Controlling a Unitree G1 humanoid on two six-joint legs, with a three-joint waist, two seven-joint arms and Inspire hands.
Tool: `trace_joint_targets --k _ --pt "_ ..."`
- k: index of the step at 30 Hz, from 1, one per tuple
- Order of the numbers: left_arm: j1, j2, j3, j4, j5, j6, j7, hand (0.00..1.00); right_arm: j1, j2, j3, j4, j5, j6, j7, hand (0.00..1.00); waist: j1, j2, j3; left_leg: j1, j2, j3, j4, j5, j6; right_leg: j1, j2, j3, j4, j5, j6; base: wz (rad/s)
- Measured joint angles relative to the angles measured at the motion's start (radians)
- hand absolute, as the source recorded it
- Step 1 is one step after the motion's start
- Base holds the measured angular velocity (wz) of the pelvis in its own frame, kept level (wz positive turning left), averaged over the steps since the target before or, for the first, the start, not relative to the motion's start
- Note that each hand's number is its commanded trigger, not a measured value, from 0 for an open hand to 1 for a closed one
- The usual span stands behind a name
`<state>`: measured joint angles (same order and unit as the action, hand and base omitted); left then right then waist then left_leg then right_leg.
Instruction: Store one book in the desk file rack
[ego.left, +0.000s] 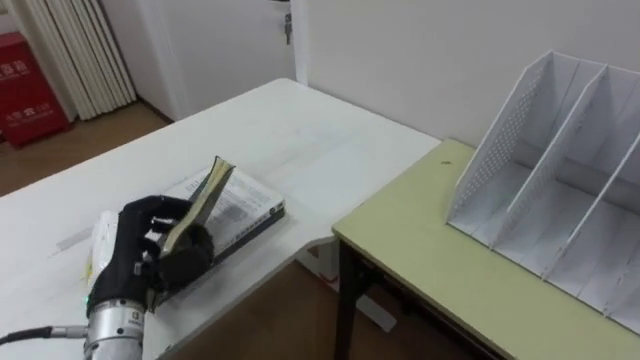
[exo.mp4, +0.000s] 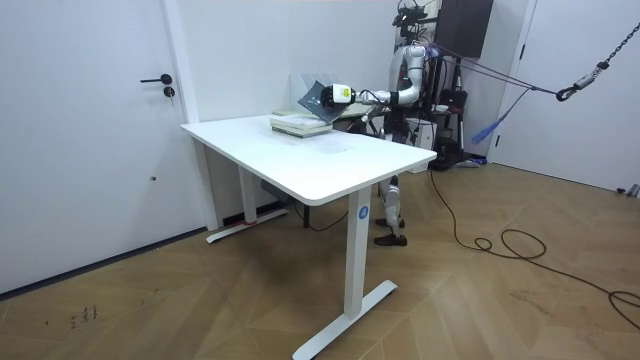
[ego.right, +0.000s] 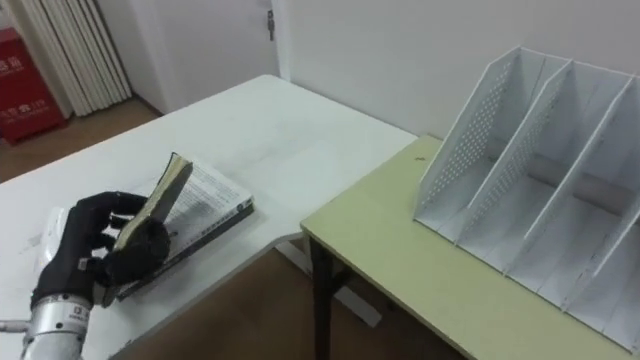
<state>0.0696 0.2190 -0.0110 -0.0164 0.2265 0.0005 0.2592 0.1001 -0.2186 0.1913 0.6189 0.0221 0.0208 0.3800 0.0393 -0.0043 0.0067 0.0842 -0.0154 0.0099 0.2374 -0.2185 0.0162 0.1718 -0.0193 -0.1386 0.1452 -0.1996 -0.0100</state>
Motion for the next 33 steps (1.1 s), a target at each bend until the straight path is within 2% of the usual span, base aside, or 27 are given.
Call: trace_joint_targets --k 5,9,14,17,21,24,27,31,33 --pt "0.000 0.001 0.000 -0.004 -0.008 -0.025 -0.036 1.00 0.012 -0.028 0.022 -0.127 0.005 -0.002 0.087 0.00 0.020 0.011 0.0002 -0.005 -0.001 -0.007 0.002 0.000 0.000 -0.001 0.000 -0.001 0.009 0.000 0.000 0.00" --pt "0.000 0.006 0.003 -0.011 -0.109 -0.046 -0.067 1.00 0.035 -0.063 0.022 -0.252 0.021 -0.010 0.157 0.00 0.025 0.014 0.0015 0.010 0.000 -0.005 -0.001 0.000 0.000 0.005 0.000 -0.002 0.010 0.000 0.000 0.00" --pt "0.002 0.023 0.006 -0.012 -0.316 -0.072 -0.139 1.00 0.036 -0.063 0.019 -0.327 0.141 -0.012 0.206 0.00 0.025 0.007 0.0040 0.014 0.002 0.003 -0.002 0.000 0.000 0.003 0.001 0.001 0.013 0.000 0.000 -0.03" --pt "0.002 0.035 0.007 -0.015 -0.422 -0.073 -0.228 1.00 0.036 -0.063 -0.006 -0.400 0.222 -0.013 0.224 0.00 0.022 0.003 0.0041 0.014 0.001 0.005 0.000 0.000 0.000 0.014 -0.001 0.001 0.013 0.000 0.000 -0.01" --pt "0.003 0.038 0.009 -0.028 -0.571 -0.073 -0.350 1.00 0.034 -0.063 -0.090 -0.458 0.329 -0.018 0.257 0.00 0.014 0.000 0.0063 0.010 0.003 0.005 0.008 0.000 0.001 0.010 -0.002 -0.003 0.014 0.001 0.000 0.02" --pt "0.004 0.042 0.029 -0.047 -0.635 -0.073 -0.427 1.00 0.035 -0.066 -0.174 -0.520 0.400 -0.017 0.267 0.00 0.008 0.007 0.0063 -0.014 0.003 0.009 0.022 -0.001 0.002 -0.010 -0.003 -0.001 0.027 0.001 0.000 -0.01" --pt "0.004 0.051 0.050 -0.048 -0.676 -0.072 -0.494 1.00 0.032 -0.082 -0.218 -0.554 0.506 -0.017 0.274 0.00 -0.001 0.007 0.0064 -0.008 0.004 0.013 0.019 -0.001 0.002 -0.012 -0.004 0.000 0.029 0.001 0.000 -0.07" --pt "0.004 0.095 0.050 -0.048 -0.788 -0.072 -0.588 1.00 0.011 -0.102 -0.227 -0.570 0.614 -0.018 0.277 0.00 -0.008 0.006 0.0061 -0.005 0.005 0.012 0.014 -0.001 0.003 -0.013 -0.007 -0.001 0.033 0.001 0.000 -0.05" --pt "0.004 0.108 0.049 -0.048 -0.789 -0.069 -0.636 1.00 0.005 -0.100 -0.226 -0.571 0.644 -0.018 0.279 0.00 -0.011 0.006 0.0064 -0.004 0.010 0.014 0.015 -0.001 0.003 -0.014 -0.009 -0.003 0.040 0.001 0.000 0.00"
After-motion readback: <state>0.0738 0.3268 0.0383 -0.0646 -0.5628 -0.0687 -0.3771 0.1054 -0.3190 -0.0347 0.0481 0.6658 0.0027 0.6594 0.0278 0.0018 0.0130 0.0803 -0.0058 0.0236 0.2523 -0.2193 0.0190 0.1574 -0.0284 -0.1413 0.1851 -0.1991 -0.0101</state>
